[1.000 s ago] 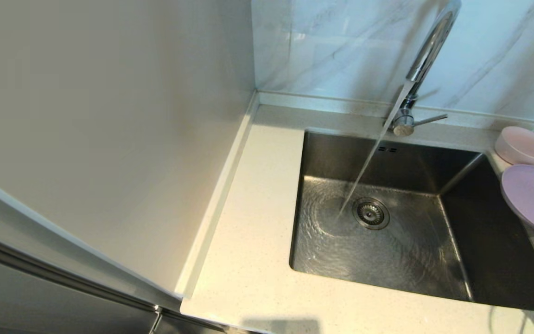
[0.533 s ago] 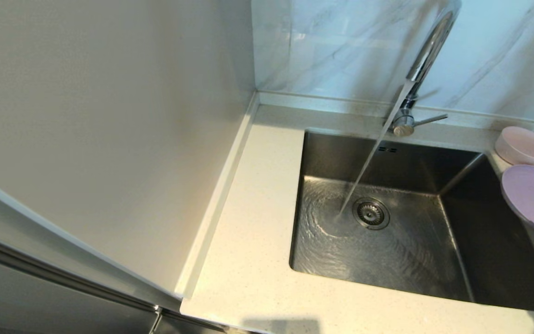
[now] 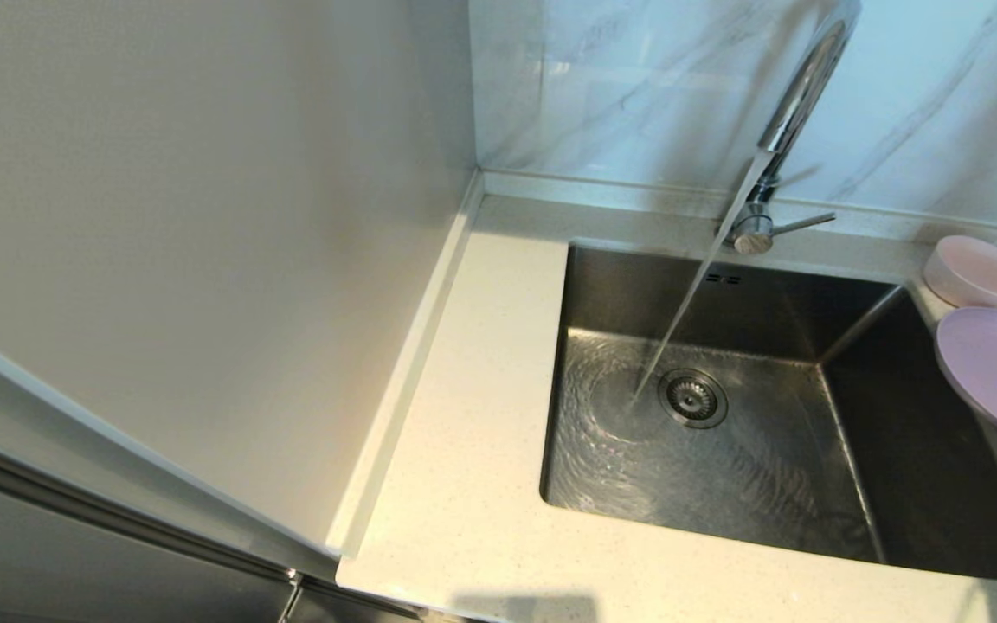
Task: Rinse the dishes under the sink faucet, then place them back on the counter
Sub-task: Pick up the bowl
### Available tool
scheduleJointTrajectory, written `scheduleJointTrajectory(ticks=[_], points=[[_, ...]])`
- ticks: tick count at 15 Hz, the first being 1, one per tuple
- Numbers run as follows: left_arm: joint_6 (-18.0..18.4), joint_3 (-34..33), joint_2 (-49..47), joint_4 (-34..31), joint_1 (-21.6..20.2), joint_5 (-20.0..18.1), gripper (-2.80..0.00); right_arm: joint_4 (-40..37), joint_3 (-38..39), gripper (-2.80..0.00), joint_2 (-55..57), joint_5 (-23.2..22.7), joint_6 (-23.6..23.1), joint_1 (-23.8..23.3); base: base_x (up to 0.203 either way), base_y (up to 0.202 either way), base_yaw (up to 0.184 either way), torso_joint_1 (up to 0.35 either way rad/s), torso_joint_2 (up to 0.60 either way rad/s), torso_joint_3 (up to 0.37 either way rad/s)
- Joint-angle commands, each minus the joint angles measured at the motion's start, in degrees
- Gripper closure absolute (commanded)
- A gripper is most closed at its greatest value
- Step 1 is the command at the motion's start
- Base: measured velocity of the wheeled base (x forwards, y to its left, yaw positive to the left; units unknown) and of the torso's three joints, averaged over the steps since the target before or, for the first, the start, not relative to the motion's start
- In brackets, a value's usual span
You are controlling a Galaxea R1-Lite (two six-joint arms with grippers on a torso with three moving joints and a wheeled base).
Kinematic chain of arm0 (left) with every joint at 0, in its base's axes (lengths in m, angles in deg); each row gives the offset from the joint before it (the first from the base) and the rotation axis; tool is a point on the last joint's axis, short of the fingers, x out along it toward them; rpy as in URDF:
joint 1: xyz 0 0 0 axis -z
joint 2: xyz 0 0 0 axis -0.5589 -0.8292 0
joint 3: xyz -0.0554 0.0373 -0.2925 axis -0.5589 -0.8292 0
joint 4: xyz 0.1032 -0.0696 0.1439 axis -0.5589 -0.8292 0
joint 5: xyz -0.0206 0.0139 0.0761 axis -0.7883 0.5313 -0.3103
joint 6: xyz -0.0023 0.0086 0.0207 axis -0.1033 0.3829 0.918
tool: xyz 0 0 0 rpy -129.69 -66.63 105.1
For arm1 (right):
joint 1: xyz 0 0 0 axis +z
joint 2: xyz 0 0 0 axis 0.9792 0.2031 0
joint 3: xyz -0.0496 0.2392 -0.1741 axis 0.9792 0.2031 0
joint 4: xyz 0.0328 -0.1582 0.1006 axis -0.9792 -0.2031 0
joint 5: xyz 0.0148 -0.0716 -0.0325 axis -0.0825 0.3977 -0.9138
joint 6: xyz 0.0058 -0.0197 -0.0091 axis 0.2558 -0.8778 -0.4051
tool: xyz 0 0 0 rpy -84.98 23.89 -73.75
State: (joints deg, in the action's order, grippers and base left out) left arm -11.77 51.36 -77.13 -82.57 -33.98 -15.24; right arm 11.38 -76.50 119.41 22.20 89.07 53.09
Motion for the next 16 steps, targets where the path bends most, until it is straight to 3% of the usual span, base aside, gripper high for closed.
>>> scheduleJointTrajectory(ticks=[1,6,7,16], points=[[0.0,0.0,0.0,0.0,0.0,0.0,0.0,-0.1,0.3,-2.8,2.3,0.1,0.2,-1.0,0.0,0.0,0.0,0.0,0.0,0.0],[0.0,0.0,0.0,0.0,0.0,0.0,0.0,5.0,0.8,-2.8,5.1,0.0,0.0,-1.5,0.0,0.0,0.0,0.0,0.0,0.0],[0.0,0.0,0.0,0.0,0.0,0.0,0.0,5.0,1.0,0.0,5.3,0.0,-0.1,-1.5,0.0,0.0,0.0,0.0,0.0,0.0],[0.0,0.0,0.0,0.0,0.0,0.0,0.0,7.8,1.6,0.0,6.2,-0.1,-0.1,-1.5,0.0,0.0,0.0,0.0,0.0,0.0]])
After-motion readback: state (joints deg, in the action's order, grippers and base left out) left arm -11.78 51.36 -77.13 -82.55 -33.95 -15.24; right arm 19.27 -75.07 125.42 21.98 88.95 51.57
